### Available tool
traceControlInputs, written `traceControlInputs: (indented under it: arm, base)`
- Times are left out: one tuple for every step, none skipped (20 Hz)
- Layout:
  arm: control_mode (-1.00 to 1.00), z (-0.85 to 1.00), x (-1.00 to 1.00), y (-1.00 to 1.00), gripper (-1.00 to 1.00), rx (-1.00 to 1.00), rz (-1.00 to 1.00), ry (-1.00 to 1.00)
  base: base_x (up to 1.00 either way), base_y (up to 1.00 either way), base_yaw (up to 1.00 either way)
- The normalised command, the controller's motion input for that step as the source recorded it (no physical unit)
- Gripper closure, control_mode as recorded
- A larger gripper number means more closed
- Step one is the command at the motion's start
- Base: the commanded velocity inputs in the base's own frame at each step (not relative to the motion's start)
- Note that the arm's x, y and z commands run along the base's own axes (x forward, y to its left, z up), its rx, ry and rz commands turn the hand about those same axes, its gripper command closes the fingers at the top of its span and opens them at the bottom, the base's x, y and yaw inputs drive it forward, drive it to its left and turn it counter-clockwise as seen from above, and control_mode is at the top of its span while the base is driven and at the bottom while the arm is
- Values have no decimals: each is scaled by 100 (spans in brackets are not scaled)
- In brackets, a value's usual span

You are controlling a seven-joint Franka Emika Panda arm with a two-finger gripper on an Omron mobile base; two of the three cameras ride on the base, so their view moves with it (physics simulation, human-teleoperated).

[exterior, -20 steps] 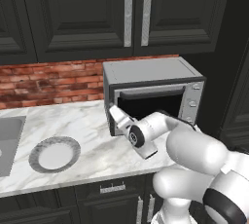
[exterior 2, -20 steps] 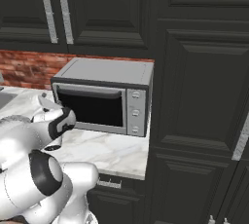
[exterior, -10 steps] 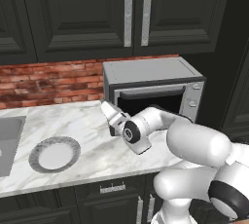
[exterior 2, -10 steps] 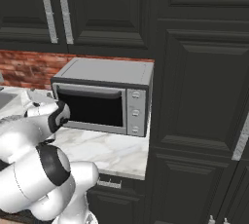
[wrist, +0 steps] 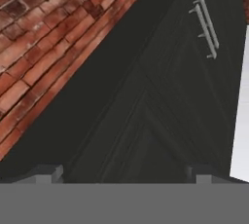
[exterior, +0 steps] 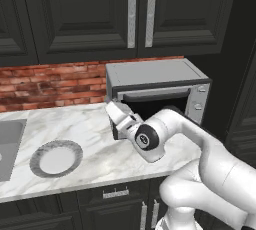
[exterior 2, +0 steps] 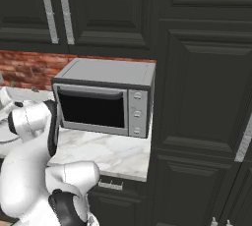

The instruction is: Pick up the bagel from the plate, place it on the toaster oven rack, close the door, and set the timer.

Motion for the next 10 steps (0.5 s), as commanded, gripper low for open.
traceControlInputs:
  arm:
    - [-100, 100, -62, 3, -100, 0, -5, 0]
    - [-100, 100, -47, 4, -100, 0, -7, 0]
    - [-100, 100, -42, 6, -100, 0, -8, 0]
    - [-100, 100, -36, 9, -100, 0, -9, 0]
    - [-100, 100, -33, 14, -100, 0, -9, 0]
    - [-100, 100, -27, 22, -100, 2, -9, 1]
    - [-100, 100, -25, 23, -100, 5, -9, 5]
    - [-100, 100, -32, 21, -100, 7, -9, 10]
    - [-100, 100, -36, 22, -100, 8, -13, 14]
    - [-100, 88, -46, 11, -100, 13, -19, 19]
  base:
    - [0, 0, 0]
    - [0, 0, 0]
    - [0, 0, 0]
    - [0, 0, 0]
    - [0, 0, 0]
    - [0, 0, 0]
    - [0, 0, 0]
    - [0, 0, 0]
    - [0, 0, 0]
    - [0, 0, 0]
